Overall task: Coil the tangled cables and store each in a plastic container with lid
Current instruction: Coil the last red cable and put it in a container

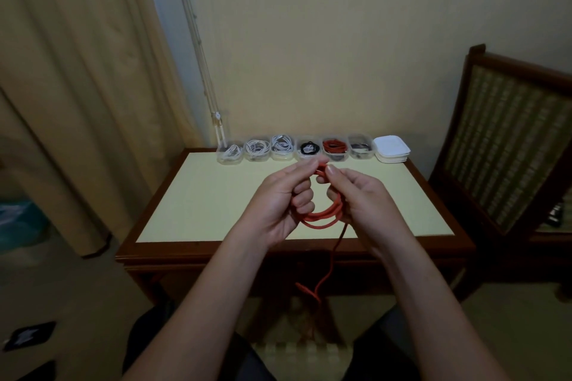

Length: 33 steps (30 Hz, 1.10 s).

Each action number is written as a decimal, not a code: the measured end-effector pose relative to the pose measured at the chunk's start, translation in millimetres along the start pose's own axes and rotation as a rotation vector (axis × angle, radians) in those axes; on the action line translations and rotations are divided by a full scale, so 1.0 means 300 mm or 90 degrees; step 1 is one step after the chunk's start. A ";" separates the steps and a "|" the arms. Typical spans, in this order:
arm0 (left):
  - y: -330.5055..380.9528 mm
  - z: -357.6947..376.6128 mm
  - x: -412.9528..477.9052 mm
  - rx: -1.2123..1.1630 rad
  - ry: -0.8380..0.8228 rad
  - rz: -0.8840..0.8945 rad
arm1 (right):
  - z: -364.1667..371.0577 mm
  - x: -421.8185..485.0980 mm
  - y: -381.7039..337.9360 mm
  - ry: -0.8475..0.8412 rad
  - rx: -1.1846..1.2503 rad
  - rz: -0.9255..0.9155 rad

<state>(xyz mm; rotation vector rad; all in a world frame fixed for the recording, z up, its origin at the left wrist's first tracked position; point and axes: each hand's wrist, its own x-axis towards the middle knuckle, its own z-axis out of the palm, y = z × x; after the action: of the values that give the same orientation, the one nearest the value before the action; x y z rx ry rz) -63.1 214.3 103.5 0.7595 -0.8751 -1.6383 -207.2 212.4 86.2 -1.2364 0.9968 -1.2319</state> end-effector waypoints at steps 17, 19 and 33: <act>0.048 -0.059 -0.002 -0.142 0.063 -0.026 | -0.064 0.002 0.036 0.103 -0.205 -0.074; 0.077 -0.090 -0.001 -0.187 0.087 -0.012 | -0.108 0.004 0.044 0.107 -0.219 -0.070; 0.150 -0.205 0.009 -0.322 0.263 0.135 | -0.151 -0.005 0.110 0.146 -0.560 -0.165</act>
<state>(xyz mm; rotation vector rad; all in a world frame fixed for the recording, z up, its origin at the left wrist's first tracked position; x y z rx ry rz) 10.5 194.8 109.2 0.5906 -0.2202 -1.3631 -248.1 205.9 48.4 -1.9704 1.6878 -1.1742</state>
